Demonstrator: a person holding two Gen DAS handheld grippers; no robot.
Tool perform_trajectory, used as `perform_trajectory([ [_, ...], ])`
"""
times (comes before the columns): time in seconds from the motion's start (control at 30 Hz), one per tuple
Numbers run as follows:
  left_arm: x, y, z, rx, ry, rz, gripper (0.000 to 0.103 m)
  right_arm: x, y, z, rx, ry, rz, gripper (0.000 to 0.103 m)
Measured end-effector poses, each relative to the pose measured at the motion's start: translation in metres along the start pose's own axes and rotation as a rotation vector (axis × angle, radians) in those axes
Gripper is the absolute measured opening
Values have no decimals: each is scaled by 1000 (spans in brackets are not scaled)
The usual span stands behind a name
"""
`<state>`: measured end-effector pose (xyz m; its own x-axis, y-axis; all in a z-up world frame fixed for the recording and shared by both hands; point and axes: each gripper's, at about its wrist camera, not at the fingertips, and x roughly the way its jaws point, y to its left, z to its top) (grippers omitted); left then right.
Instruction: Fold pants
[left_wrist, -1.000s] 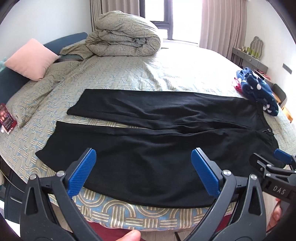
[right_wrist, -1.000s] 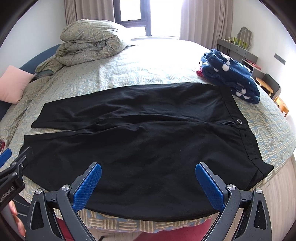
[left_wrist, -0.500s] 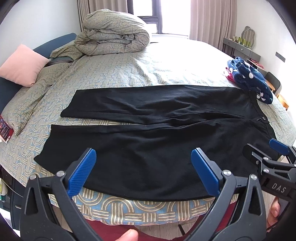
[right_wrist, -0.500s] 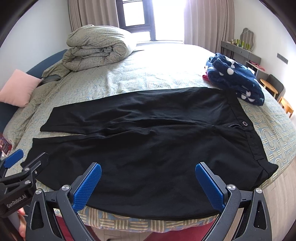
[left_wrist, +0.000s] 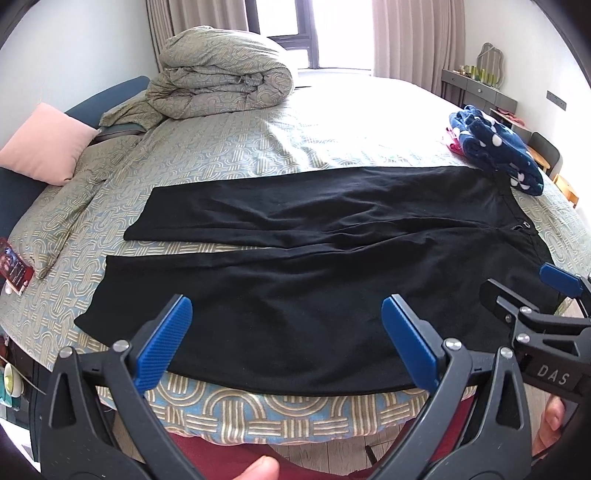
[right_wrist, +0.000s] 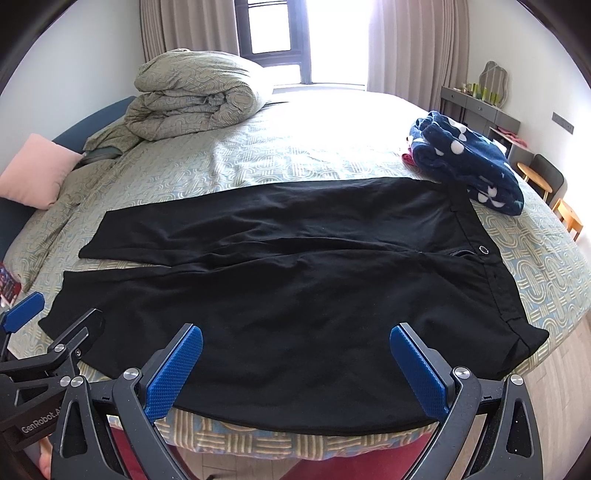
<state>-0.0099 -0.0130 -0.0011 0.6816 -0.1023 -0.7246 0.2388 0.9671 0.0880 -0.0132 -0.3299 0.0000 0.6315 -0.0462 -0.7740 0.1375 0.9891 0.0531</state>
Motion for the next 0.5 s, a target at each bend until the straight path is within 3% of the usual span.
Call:
perform_trajectory([
  [0.3,5,0,-2,-10,32,27,102,-4,0,0,2,-7,-8,103],
  [0.5,9,1,-4,4,45,7,102,-4,3,0,-6,-4,-13,103],
])
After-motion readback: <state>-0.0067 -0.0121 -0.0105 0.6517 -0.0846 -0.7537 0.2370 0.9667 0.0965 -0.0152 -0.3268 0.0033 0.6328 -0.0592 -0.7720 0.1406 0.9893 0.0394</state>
